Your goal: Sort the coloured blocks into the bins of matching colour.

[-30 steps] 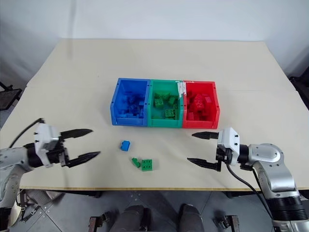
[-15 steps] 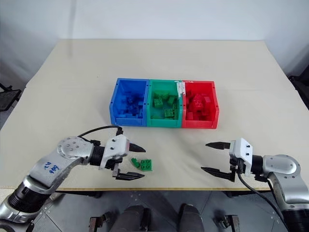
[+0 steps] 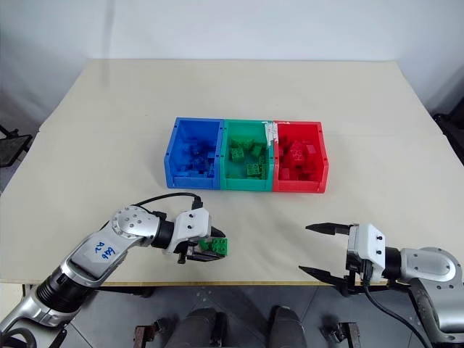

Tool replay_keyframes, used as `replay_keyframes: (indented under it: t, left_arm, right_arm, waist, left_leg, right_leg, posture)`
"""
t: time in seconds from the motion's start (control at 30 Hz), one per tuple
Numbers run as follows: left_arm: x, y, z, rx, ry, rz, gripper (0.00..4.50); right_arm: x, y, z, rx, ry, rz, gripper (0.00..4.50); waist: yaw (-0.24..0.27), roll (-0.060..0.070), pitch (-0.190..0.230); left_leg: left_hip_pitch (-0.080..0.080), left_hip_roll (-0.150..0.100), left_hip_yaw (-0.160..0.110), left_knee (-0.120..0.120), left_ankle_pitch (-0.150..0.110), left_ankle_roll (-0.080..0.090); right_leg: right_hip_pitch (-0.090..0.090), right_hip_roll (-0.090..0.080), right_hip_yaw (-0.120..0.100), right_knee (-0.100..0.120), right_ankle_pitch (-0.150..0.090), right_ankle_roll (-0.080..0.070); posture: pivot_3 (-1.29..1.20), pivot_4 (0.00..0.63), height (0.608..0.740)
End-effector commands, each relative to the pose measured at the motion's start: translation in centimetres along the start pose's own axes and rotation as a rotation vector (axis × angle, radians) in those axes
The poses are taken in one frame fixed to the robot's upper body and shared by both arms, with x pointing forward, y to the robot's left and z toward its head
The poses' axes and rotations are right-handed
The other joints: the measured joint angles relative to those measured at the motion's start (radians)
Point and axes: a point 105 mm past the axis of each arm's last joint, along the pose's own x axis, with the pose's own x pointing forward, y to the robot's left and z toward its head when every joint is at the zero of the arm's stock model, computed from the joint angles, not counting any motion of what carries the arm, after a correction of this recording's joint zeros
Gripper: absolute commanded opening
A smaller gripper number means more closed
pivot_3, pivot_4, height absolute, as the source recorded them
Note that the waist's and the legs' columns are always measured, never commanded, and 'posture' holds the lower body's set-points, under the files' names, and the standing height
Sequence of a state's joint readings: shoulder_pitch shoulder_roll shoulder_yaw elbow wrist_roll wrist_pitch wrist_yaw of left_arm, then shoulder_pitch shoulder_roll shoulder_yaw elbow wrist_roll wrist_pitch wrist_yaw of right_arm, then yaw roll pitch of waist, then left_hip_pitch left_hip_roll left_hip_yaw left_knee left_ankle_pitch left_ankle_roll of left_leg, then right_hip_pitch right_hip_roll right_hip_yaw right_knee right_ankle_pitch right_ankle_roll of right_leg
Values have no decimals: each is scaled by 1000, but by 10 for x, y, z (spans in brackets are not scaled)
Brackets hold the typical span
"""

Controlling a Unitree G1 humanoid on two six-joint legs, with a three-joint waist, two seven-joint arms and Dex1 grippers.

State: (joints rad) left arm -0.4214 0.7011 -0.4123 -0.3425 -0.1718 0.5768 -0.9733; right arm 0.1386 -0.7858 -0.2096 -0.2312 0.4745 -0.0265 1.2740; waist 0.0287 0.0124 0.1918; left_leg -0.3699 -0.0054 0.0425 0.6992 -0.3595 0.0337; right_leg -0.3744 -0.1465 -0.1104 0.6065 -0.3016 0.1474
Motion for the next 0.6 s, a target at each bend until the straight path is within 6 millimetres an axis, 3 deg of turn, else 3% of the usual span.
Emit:
replay_keyframes:
  t: [0.03, 0.17, 0.3, 0.37, 0.5, 0.6]
  left_arm:
    - [-1, 1, 7, 22, -43, -8, 1480]
    - [-11, 17, 37, 43, -220, 37, 1482]
    - [-28, 55, 74, 100, -395, 145, 1482]
    - [-30, 72, 83, 125, -404, 184, 1482]
    - [-22, 115, 109, 188, -430, 301, 1482]
    - [-11, 134, 113, 172, -432, 347, 1482]
  right_arm:
    - [0, -2, 7, -16, -41, -11, 4500]
    - [0, -15, 15, 24, -121, -118, 4500]
    - [-4, -36, 22, 59, -209, -289, 4500]
    - [-6, -43, 21, 69, -234, -355, 4500]
    - [-9, -58, 27, 72, -311, -507, 4500]
    - [-8, -60, 30, 57, -320, -538, 4500]
  waist:
    - [0, 0, 0]
    - [0, 0, 0]
    - [3, 0, 0]
    - [2, 0, 0]
    - [-1, 0, 0]
    - [3, -1, 0]
  left_leg:
    - [0, 0, 0, 0, 0, 0]
    - [0, 0, 0, 0, 0, 0]
    - [-1, 0, -1, 2, 0, 0]
    - [-1, 0, -1, 2, 1, 0]
    - [-1, -1, -1, 2, 1, 0]
    - [-3, -5, 0, 1, 1, 1]
  right_leg:
    - [0, 0, 0, 0, 0, 0]
    - [0, 0, 0, 0, 0, 0]
    - [0, -1, -1, 2, 0, 0]
    - [0, -1, -1, 2, 0, 0]
    - [0, 0, -2, 2, 0, 0]
    - [-1, 0, -4, 0, 0, 1]
  posture:
    - [0, 150, 740]
    - [0, 150, 740]
    - [0, 150, 740]
    - [0, 150, 740]
    - [0, 150, 740]
    - [0, 150, 740]
